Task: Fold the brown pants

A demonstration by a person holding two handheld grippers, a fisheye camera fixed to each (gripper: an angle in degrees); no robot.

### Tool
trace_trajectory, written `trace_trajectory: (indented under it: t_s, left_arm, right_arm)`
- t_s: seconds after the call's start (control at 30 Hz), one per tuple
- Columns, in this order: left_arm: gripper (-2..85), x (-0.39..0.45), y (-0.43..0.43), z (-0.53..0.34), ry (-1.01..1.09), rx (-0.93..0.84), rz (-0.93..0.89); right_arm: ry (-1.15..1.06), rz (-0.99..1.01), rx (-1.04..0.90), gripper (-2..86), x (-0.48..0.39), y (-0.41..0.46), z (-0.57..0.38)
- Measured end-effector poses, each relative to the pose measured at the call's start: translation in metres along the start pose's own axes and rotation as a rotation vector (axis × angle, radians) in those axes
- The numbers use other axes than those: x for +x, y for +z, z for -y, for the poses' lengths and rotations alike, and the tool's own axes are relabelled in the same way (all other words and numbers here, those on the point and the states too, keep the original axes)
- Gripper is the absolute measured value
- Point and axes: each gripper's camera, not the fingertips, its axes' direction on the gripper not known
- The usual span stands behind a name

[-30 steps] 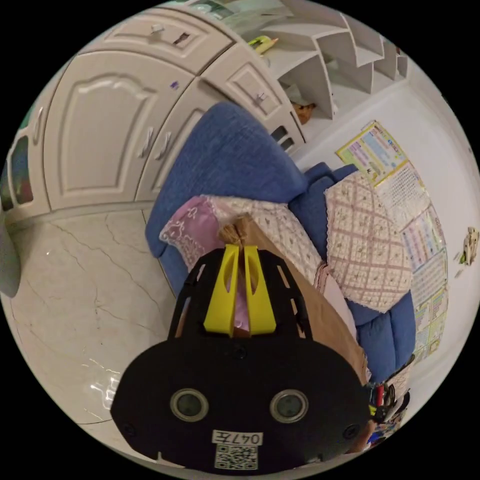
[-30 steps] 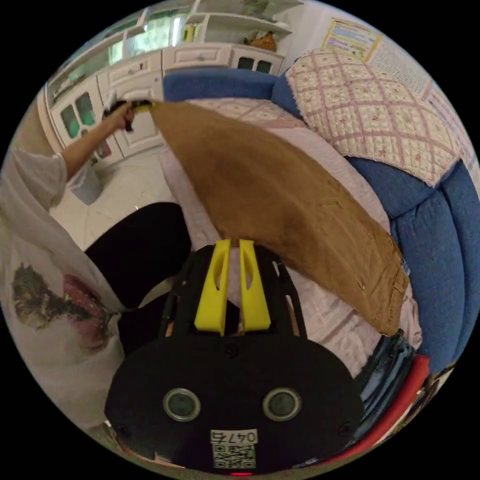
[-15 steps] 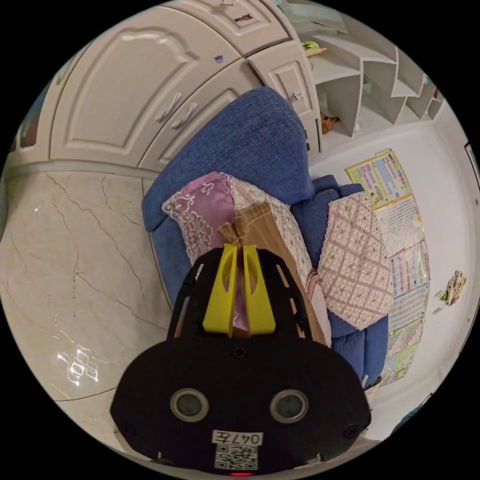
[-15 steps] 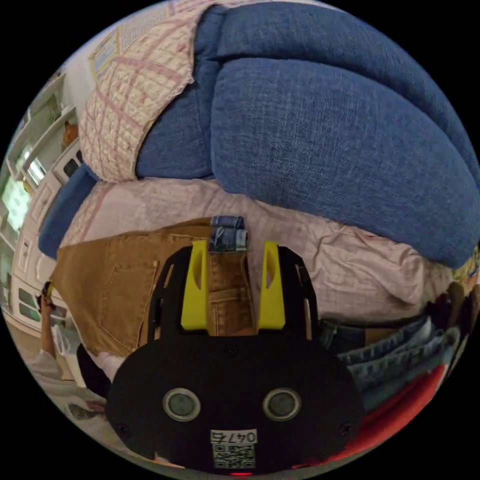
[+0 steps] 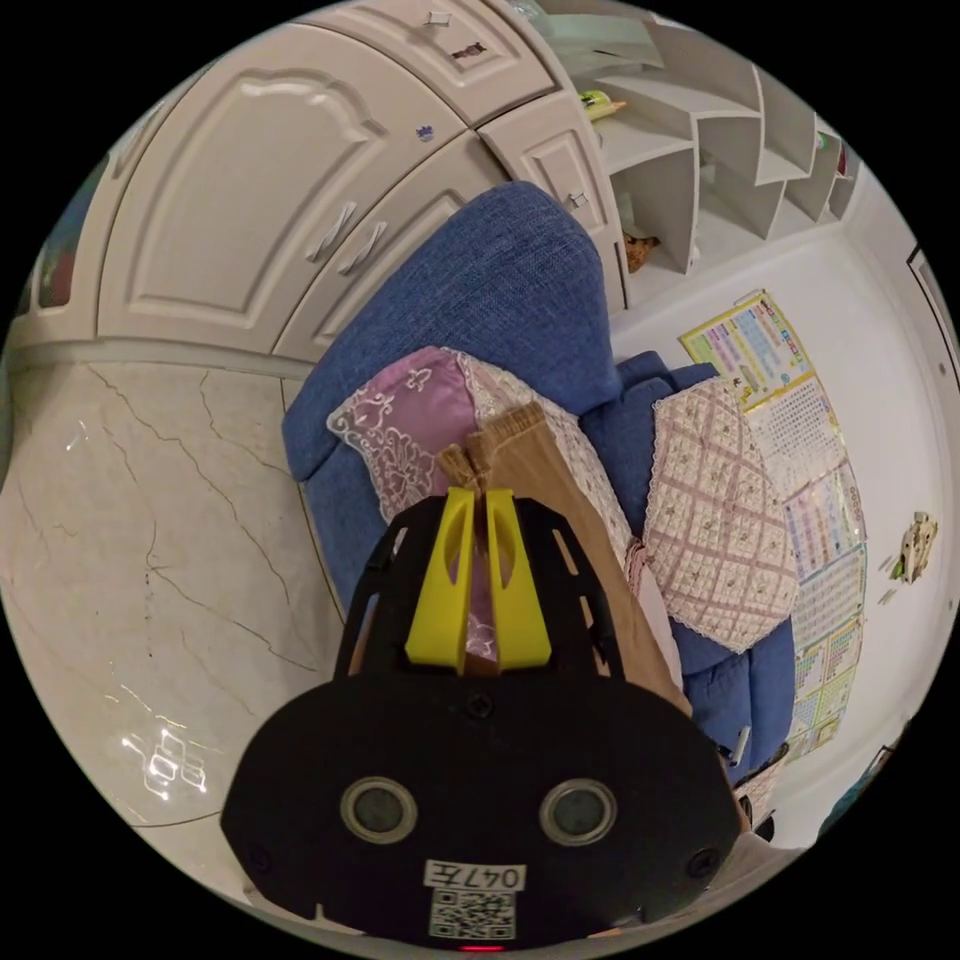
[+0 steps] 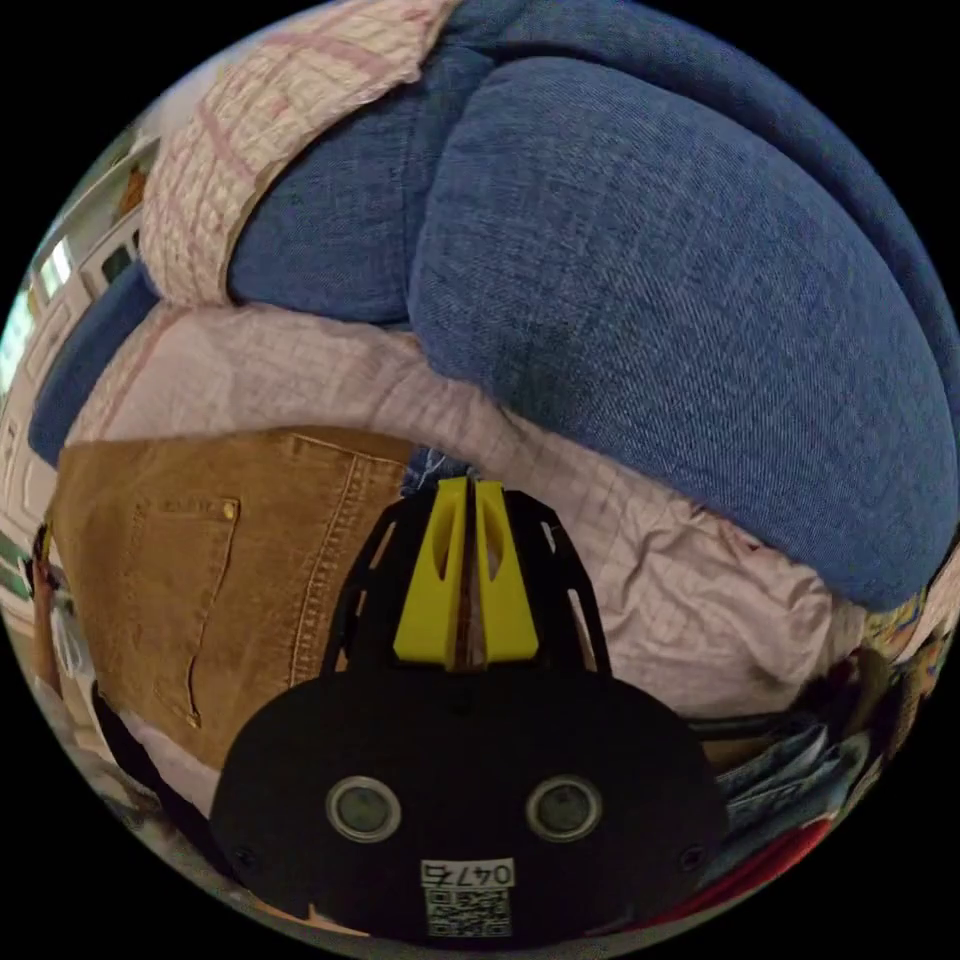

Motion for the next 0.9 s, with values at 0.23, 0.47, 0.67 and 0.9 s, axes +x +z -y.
trace_trajectory:
  t_s: [0.23,0.47,0.67,0.9]
  left_arm:
    - [-0.8,-0.027,0.000,0.050,-0.020,-0.060,-0.014]
    - [-0.8,-0.070,0.009,0.073,-0.103,-0.033,-0.070]
    - [-0.8,-0.102,0.019,0.100,-0.126,-0.073,-0.083]
    - [-0.8,-0.144,0.040,0.122,-0.107,-0.132,-0.087]
  right_arm:
    - [0.151,0.097,0.138,10.3,0.009,-0.146,-0.149]
    - [0.417,0.045,0.307,9.7,-0.026,-0.165,-0.382]
    - [0.747,0.243,0.351,12.0,-0.003,-0.132,-0.433]
    - [0.738,0.294,0.245,1.8,-0.039,-0.143,-0.402]
